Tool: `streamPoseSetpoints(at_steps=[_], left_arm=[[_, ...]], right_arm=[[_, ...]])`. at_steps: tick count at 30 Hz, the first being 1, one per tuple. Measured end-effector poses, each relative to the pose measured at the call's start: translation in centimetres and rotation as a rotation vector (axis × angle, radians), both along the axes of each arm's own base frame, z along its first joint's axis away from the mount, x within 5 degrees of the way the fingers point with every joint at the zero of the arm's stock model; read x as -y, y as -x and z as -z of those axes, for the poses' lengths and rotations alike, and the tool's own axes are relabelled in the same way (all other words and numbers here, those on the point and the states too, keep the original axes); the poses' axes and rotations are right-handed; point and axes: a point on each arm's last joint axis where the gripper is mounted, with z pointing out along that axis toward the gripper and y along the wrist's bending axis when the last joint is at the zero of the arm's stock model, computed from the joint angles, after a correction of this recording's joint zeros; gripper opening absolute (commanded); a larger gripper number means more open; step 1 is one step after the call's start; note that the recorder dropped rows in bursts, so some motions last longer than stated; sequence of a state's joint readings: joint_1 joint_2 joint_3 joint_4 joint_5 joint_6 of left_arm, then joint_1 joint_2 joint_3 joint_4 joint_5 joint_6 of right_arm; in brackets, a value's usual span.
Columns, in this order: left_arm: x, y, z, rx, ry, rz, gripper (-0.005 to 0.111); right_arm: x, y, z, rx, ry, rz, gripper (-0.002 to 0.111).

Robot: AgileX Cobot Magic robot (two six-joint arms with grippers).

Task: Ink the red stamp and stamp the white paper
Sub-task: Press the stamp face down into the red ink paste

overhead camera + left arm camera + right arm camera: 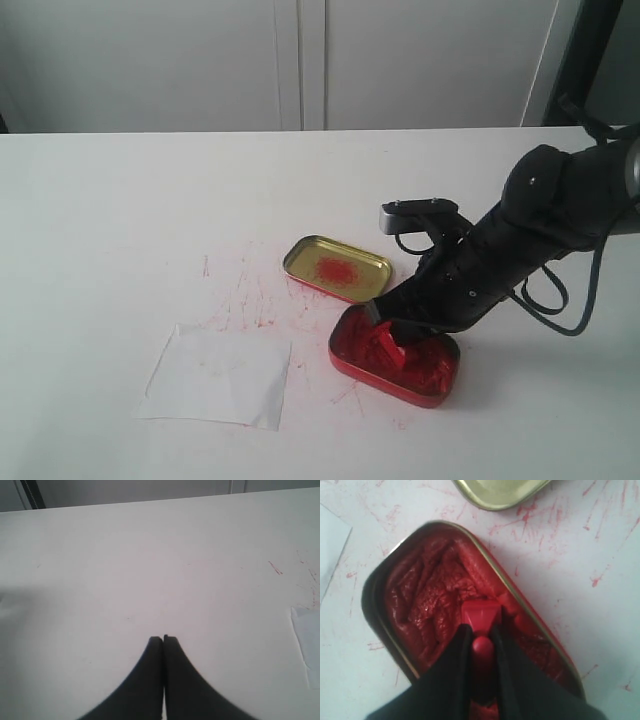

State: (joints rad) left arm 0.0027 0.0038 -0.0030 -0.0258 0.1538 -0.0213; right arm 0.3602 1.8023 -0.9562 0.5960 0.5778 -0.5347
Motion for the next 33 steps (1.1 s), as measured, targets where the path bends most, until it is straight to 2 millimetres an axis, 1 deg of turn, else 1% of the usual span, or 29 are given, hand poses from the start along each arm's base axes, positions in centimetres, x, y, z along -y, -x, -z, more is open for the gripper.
streamPoseSetpoints(at_steps=[10, 27, 33], left_arm=[[0.0, 0.0, 0.0, 0.0, 0.0, 0.0, 0.0], [0.0, 0.0, 0.0, 0.0, 0.0, 0.0, 0.0], [0.0, 0.0, 0.0, 0.0, 0.0, 0.0, 0.0]], right_arm=[[0.0, 0.1, -1.0, 0.023, -0.014, 0.001, 0.0], [0.0, 0.0, -1.1, 0.031, -0.026, 0.019, 0.0], [0.6, -0.2, -1.1, 0.003, -0.051, 0.06, 0.0]])
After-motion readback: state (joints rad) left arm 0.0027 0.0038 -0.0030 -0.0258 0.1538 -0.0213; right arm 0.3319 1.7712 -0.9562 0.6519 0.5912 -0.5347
